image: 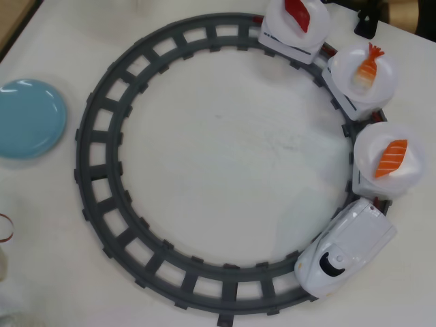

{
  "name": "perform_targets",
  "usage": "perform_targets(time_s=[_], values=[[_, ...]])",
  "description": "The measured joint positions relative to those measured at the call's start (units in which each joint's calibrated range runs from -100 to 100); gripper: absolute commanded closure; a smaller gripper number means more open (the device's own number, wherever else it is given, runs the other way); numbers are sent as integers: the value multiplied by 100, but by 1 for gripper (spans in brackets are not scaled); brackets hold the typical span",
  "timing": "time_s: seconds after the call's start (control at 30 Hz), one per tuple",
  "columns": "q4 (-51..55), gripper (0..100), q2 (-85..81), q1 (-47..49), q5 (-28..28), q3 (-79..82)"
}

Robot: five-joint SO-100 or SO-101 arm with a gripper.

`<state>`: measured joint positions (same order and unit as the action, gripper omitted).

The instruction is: Pick up the sushi from the Shinkansen and put it on the blue dish

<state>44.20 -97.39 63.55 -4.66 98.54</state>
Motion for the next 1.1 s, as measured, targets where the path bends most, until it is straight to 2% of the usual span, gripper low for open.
perform_targets(time_s=[0.87,1.1], values=[[0,81,-8,-33,-5,0],[0,80,0,-1103,-47,-439]])
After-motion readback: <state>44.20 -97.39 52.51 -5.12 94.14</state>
